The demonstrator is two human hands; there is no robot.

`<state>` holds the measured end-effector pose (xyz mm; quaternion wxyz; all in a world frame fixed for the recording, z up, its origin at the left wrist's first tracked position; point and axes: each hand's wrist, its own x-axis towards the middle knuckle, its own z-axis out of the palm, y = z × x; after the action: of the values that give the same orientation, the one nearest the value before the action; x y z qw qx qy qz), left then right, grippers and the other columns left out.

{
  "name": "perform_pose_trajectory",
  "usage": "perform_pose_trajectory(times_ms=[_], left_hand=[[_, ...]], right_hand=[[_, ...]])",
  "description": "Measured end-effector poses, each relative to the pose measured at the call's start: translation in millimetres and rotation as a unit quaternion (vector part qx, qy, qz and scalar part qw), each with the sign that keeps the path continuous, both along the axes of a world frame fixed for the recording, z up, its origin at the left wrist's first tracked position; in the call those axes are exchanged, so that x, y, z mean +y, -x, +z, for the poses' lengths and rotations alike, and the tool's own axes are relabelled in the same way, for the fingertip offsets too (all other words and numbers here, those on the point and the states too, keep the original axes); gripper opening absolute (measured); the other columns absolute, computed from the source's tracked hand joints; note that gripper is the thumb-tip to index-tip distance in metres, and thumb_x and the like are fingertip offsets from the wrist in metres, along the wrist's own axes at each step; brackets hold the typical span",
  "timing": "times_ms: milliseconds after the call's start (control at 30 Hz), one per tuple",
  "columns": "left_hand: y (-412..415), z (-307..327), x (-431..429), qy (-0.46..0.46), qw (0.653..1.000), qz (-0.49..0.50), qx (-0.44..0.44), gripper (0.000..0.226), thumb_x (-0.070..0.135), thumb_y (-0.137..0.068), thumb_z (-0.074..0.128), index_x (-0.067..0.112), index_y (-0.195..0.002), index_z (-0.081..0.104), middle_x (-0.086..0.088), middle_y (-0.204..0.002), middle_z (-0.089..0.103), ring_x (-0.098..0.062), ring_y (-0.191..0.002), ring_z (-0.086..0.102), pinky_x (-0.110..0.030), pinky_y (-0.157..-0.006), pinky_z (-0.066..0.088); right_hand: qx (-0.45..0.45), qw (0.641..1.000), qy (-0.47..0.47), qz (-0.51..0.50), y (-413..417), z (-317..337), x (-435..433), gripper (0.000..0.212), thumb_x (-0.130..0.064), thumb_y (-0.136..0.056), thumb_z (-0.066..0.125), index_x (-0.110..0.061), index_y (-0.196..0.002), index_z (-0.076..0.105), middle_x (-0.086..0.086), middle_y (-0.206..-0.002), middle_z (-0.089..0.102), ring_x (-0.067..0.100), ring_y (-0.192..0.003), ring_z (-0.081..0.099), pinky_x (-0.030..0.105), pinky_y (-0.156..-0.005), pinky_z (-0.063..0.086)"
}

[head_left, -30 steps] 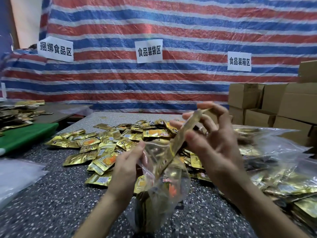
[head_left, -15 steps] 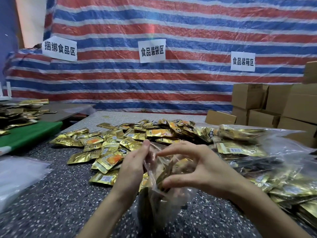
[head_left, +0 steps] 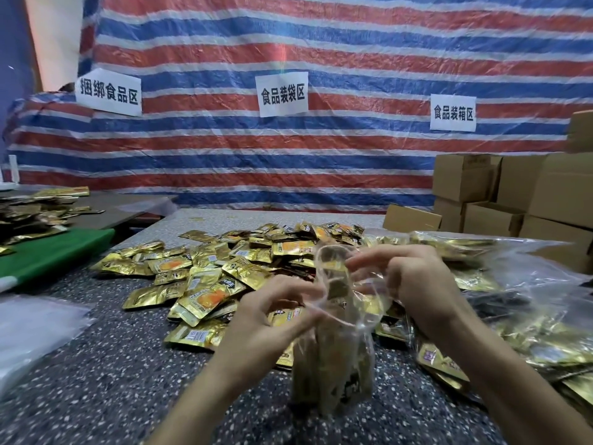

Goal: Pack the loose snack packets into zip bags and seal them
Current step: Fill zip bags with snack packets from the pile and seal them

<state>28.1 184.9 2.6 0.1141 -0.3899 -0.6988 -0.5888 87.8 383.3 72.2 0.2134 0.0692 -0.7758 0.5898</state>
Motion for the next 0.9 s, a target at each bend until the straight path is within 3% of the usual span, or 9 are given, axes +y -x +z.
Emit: perform_pose_trajectory(times_ms=[100, 233, 333, 433, 567, 700, 833, 900], left_hand=[[2, 0, -1, -0.073, 0.997, 0.012, -0.029, 0.017, 0.029, -0.085, 0.067, 0.027, -0.097, 0.078, 0.004, -0.104, 0.074, -0.017, -0.1, 0.069, -0.038, -0.085, 0.059], [4, 3, -4, -0.147, 0.986, 0.039, -0.067, 0.019, 0.027, -0.082, 0.065, 0.036, -0.091, 0.08, 0.004, -0.095, 0.078, -0.01, -0.092, 0.072, -0.019, -0.076, 0.056], [6, 3, -5, -0.176, 0.979, 0.047, -0.092, 0.02, 0.034, -0.081, 0.065, 0.032, -0.093, 0.08, 0.001, -0.096, 0.078, -0.015, -0.093, 0.073, -0.02, -0.076, 0.057], [4, 6, -7, -0.201, 0.975, 0.053, -0.08, 0.021, 0.032, -0.083, 0.062, 0.032, -0.093, 0.08, 0.002, -0.095, 0.078, -0.011, -0.09, 0.073, -0.017, -0.073, 0.056], [3, 9, -11, -0.218, 0.972, 0.041, -0.077, 0.018, 0.039, -0.082, 0.066, 0.031, -0.089, 0.081, -0.001, -0.096, 0.078, -0.018, -0.092, 0.073, -0.03, -0.083, 0.06], [2, 18, -22, -0.269, 0.959, 0.019, -0.088, 0.048, 0.065, -0.06, 0.082, 0.025, -0.087, 0.081, -0.002, -0.09, 0.077, -0.015, -0.085, 0.072, -0.023, -0.077, 0.058], [1, 17, -23, -0.214, 0.973, 0.02, -0.081, 0.037, 0.055, -0.071, 0.075, 0.025, -0.091, 0.078, -0.005, -0.09, 0.075, -0.022, -0.087, 0.071, -0.031, -0.078, 0.058], [0, 15, -17, -0.157, 0.984, 0.012, -0.082, 0.03, 0.047, -0.073, 0.074, 0.024, -0.092, 0.076, -0.008, -0.094, 0.074, -0.023, -0.088, 0.071, -0.031, -0.077, 0.059]], right_hand=[[0.007, 0.999, -0.032, 0.016, -3, 5, 11, 0.06, 0.026, -0.077, 0.037, -0.015, -0.078, 0.081, -0.001, -0.087, 0.079, 0.008, -0.081, 0.072, 0.016, -0.061, 0.055], [0.028, 0.994, -0.098, 0.04, -9, 6, 27, 0.044, 0.018, -0.08, 0.067, -0.022, -0.092, 0.081, -0.003, -0.091, 0.079, 0.007, -0.084, 0.073, 0.016, -0.07, 0.056], [0.061, 0.997, -0.021, 0.04, -10, -1, 36, 0.025, -0.002, -0.071, 0.076, -0.017, -0.091, 0.082, 0.006, -0.092, 0.079, 0.013, -0.081, 0.074, 0.017, -0.067, 0.056], [0.084, 0.994, 0.072, 0.012, -9, -12, 41, 0.034, -0.014, -0.063, 0.08, -0.023, -0.096, 0.08, 0.011, -0.092, 0.078, 0.017, -0.08, 0.074, 0.02, -0.068, 0.058], [0.12, 0.981, 0.152, -0.008, -6, -23, 41, 0.047, -0.024, -0.055, 0.083, -0.025, -0.101, 0.076, 0.01, -0.09, 0.077, 0.017, -0.082, 0.075, 0.021, -0.071, 0.059], [0.15, 0.976, 0.156, -0.007, -6, -26, 37, 0.047, -0.017, -0.066, 0.078, -0.017, -0.111, 0.065, 0.009, -0.088, 0.076, 0.018, -0.081, 0.074, 0.022, -0.072, 0.059], [0.179, 0.971, 0.159, 0.004, -4, -29, 30, 0.036, -0.013, -0.073, 0.071, -0.009, -0.105, 0.057, 0.006, -0.083, 0.073, 0.019, -0.077, 0.071, 0.025, -0.072, 0.059], [0.187, 0.968, 0.168, -0.003, -6, -29, 28, 0.033, -0.019, -0.07, 0.074, -0.01, -0.097, 0.056, 0.003, -0.081, 0.072, 0.018, -0.076, 0.069, 0.025, -0.074, 0.059]])
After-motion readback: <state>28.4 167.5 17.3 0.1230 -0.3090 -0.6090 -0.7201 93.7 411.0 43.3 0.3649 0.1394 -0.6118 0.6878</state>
